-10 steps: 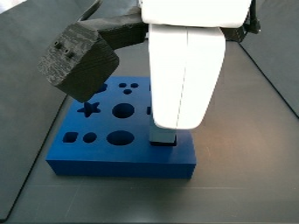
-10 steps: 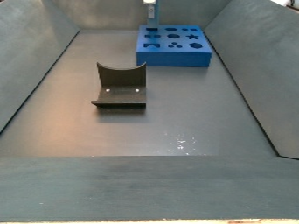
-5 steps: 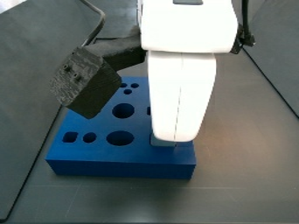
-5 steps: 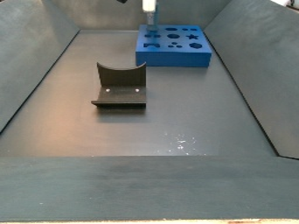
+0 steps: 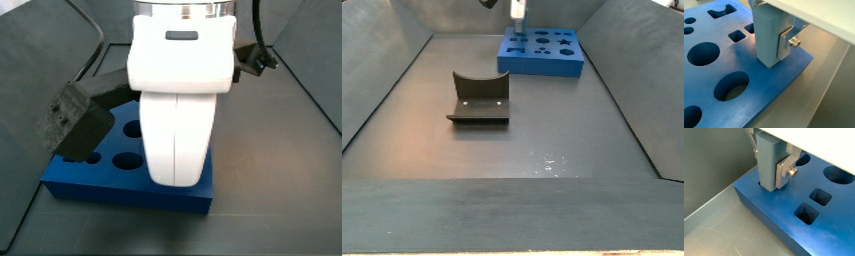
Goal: Pick up the rectangle object. Move to above the board. Insert the rectangle object.
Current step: Insert the rectangle object.
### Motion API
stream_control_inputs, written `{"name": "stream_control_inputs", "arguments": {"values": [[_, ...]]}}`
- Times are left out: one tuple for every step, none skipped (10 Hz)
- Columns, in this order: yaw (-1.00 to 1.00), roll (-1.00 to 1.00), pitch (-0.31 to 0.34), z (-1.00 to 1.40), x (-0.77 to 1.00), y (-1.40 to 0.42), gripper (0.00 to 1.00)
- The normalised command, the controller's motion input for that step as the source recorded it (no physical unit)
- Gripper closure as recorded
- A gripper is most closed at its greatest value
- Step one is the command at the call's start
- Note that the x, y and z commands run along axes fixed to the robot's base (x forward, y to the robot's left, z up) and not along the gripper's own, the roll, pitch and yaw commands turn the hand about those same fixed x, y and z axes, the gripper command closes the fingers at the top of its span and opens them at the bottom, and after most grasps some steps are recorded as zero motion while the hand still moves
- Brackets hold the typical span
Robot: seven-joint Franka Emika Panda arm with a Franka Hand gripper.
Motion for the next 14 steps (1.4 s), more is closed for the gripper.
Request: {"name": "stream_control_inputs", "arguments": {"values": [[-0.03,0.11,-0.129,-1.0,-0.02,-0.26,1.0],[-0.09,0.05,-0.157,-0.45,-0.03,-0.12,1.0],[0.0,-0.02,-0.157,-0.07,0.0,0.0,1.0],[0.11,-0.23,-0.263,-0.2,0.05,0.26,1.0],[0.31,-0.62,-0.317,-0.16,0.18,0.57,1.0],[0.16,-0.42,-0.08,0.0,0.0,0.29,1.0],[0.0,0.03,-0.037,-0.02,0.0,0.0,1.0],[0.0,0.53,-0.029,-0.27,0.0,-0.17,1.0],[-0.01,0.89,0.0,-0.49,0.18,-0.33,1.0],[0.0,0.75,0.0,-0.63,0.19,-0.41,1.0],[0.0,0.44,-0.146,-0.25,0.0,-0.09,1.0],[0.0,0.01,-0.046,-0.06,0.0,0.0,1.0],[0.0,0.04,-0.294,-0.85,0.05,0.0,1.0],[0.0,0.13,-0.217,-1.0,0.0,0.0,1.0]]}}
